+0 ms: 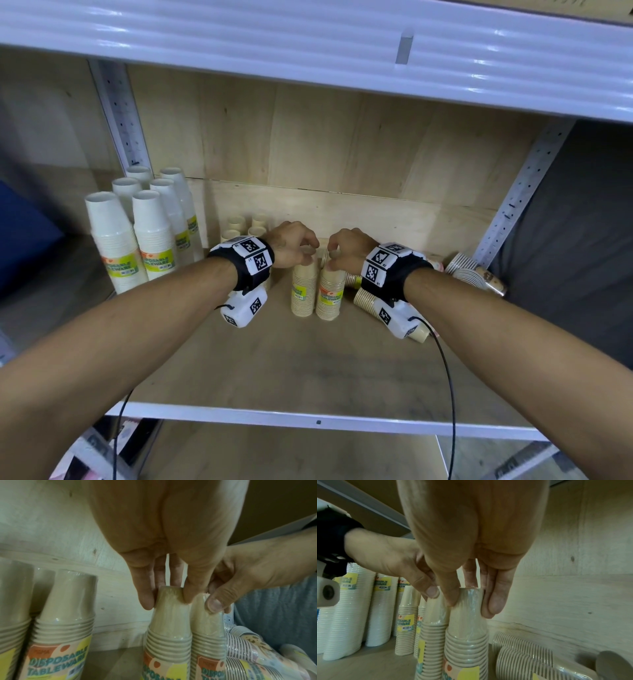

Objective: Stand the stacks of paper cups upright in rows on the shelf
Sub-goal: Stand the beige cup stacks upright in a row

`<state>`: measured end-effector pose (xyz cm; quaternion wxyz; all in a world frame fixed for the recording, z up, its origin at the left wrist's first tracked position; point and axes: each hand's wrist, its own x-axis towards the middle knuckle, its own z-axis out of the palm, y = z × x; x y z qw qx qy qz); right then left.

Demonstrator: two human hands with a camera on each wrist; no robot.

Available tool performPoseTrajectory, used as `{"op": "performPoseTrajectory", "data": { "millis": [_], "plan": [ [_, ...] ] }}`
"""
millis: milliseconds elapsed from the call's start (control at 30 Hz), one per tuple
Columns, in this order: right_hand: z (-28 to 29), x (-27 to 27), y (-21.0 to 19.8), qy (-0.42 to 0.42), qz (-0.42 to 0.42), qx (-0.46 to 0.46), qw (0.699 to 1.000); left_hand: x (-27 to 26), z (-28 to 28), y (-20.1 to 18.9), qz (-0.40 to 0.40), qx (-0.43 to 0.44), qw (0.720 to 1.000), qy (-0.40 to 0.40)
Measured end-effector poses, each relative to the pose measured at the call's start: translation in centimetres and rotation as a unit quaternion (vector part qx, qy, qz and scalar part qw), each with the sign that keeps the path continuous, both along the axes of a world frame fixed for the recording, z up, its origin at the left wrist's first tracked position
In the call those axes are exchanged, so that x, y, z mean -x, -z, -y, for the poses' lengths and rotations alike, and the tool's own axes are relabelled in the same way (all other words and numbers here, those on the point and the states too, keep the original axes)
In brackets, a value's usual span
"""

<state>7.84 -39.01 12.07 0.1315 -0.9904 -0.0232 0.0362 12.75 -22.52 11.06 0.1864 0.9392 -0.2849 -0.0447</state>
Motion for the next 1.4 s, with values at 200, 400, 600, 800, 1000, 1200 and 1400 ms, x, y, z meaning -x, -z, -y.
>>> {"op": "performPoseTrajectory", "data": {
  "millis": [200, 400, 600, 800, 1000, 1200, 1400],
  "plan": [
    [0.0, 0.1, 0.0, 0.002, 0.000, 0.000, 1.000, 0.0, 0.3, 0.2, 0.004, -0.002, 1.000, -0.017],
    [-0.1, 0.2, -0.2, 0.002, 0.002, -0.001, 1.000, 0.1, 0.3, 0.1, -0.004, -0.005, 1.000, -0.005],
    [-0.2, 0.0, -0.3, -0.004, 0.000, -0.003, 1.000, 0.0, 0.7, -0.3, -0.007, 0.003, 1.000, -0.024],
    [-0.3, -0.1, -0.4, -0.014, -0.006, -0.009, 1.000, 0.1, 0.8, -1.1, -0.016, -0.014, 0.999, -0.029],
    [-1.0, -0.5, -1.0, -0.040, -0.011, -0.019, 0.999, 0.1, -0.8, -2.8, -0.030, -0.057, 0.996, -0.056],
    [-3.5, -1.6, -1.3, -0.072, 0.000, -0.023, 0.997, 0.5, -3.7, -4.1, -0.048, -0.072, 0.991, -0.104],
    [-6.8, -2.3, -1.3, -0.099, 0.011, -0.051, 0.994, 1.0, -6.5, -4.2, -0.022, -0.090, 0.984, -0.150]
  ]
}}
